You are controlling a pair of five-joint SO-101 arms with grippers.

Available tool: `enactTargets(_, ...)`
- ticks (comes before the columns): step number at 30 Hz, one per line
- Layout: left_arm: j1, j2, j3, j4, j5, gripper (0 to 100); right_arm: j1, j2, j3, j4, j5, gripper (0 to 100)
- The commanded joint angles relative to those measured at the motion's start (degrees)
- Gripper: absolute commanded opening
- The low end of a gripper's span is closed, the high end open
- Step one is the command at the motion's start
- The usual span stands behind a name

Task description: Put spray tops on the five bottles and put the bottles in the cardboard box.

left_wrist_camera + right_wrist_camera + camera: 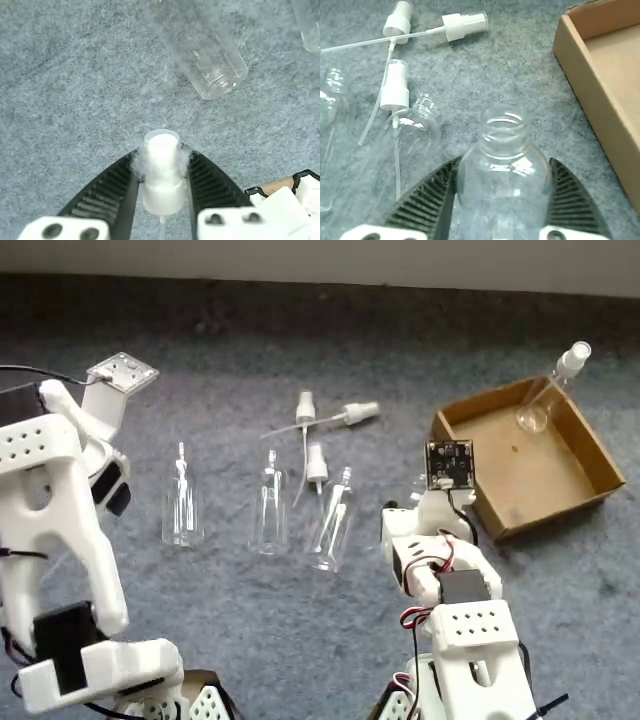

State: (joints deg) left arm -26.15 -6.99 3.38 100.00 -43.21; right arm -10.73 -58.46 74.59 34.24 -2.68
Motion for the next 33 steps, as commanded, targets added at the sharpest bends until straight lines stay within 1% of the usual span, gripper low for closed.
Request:
enactTargets(1, -0.04, -11.21, 5.14, -2.46, 0.62, 5, 0.48, -1.54, -0.57, -1.27, -0.09, 21.0)
enactTargets(5, -0.04, -18.15, 11.03, -9.49, 0.62, 5, 0.31, -1.54, -0.57, -1.27, -0.09, 21.0)
enactTargets(9, 0.57, -23.87, 15.87, -14.33, 0.62, 5, 0.31, -1.54, -0.57, -1.27, -0.09, 21.0)
enactTargets(18, 5.23, -30.73, 26.42, -21.27, 0.44, 5, 0.31, -1.54, -0.57, -1.27, -0.26, 21.0)
enactTargets(22, 5.23, -35.03, 28.35, -21.36, 0.79, 5, 0.22, -1.54, -0.57, -1.27, -0.44, 21.0)
enactTargets(23, 5.23, -36.35, 28.44, -21.19, 2.02, 5, 0.22, -1.54, -0.57, -1.27, -0.44, 21.0)
enactTargets(25, 5.05, -39.16, 28.70, -21.45, 7.03, 5, -0.40, -1.54, -0.66, -1.80, -0.44, 21.0)
enactTargets(27, 5.32, -42.33, 28.79, -21.54, 11.34, 5, -1.36, -1.54, -0.57, -4.44, -0.44, 21.0)
enactTargets(31, 7.96, -47.52, 28.88, -21.63, 14.24, 5, -2.95, -1.45, -0.40, -7.16, -0.18, 21.0)
enactTargets(33, 9.10, -48.75, 28.79, -21.63, 17.49, 5, -2.95, -1.54, -0.40, -7.08, -0.18, 21.0)
